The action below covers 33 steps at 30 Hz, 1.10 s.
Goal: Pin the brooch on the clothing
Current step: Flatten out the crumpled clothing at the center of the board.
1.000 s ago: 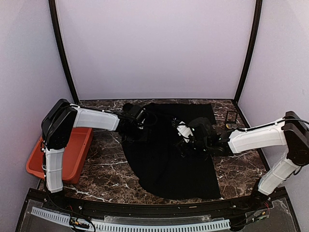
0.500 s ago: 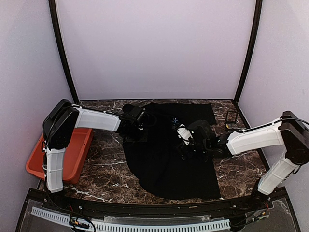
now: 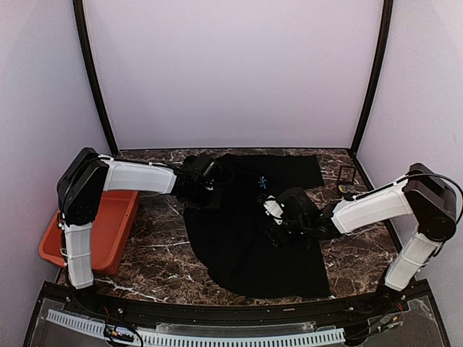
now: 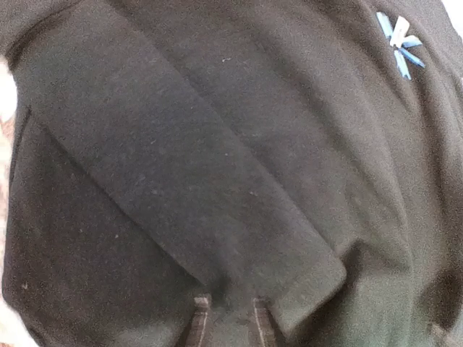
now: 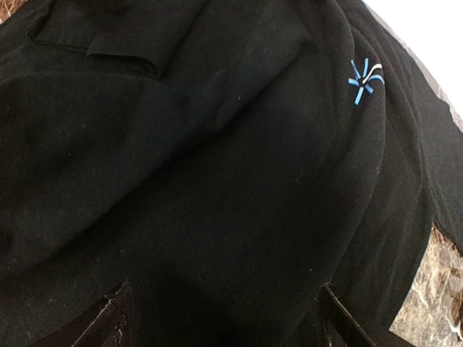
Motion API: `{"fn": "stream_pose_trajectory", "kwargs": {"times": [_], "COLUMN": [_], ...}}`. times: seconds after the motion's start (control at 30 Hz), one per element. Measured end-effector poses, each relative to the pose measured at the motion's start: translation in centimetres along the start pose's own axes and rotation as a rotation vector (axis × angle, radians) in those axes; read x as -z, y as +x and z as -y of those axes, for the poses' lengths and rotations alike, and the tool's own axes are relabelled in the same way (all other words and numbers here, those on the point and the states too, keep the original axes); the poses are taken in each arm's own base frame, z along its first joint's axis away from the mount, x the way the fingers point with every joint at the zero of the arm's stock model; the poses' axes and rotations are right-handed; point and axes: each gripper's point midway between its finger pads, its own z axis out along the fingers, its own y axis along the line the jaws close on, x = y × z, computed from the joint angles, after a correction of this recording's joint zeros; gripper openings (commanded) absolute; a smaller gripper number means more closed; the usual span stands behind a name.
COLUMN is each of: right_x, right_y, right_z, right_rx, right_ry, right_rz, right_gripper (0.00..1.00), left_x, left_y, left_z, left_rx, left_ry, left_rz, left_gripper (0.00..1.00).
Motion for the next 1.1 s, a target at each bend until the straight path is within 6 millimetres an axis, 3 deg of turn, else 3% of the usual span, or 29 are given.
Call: {"fn": "stream_pose_trajectory", "kwargs": {"times": [0.2, 0.43, 0.6, 0.77, 1.1], "right_x": [0.0, 0.0, 0.0, 0.0, 0.0], "right_y": [0.2, 0.2, 0.2, 0.2, 0.2], "right_z": [0.0, -0.1, -0.1, -0.1, -0.1], "right_rx": [-0.007, -0.015, -0.017, -0.018, -0.017], "right_ry": [-0.001, -0.002, -0.004, -0.005, -0.005], "right_rz": [-0.007, -0.008, -0.008, -0.008, -0.009], "right_gripper": [0.85, 0.85, 0.85, 0.85, 0.85], "left_x": [3.5, 6.5, 6.1, 5.8, 3.1], "left_y": [0.0, 3.0, 5.1, 5.2, 5.7], "left_z": [0.6, -1.6, -2.9, -2.9, -3.2], "left_rx": [-0.037, -0.031, -0.008, -0.006, -0.025], "left_ry": [0.014, -0.005, -0.026, -0.029, -0.074], "left_rz": [0.034, 0.010, -0.034, -0.040, -0.072], "left_gripper": [0.63, 0.67, 0.67, 0.66, 0.62]}}
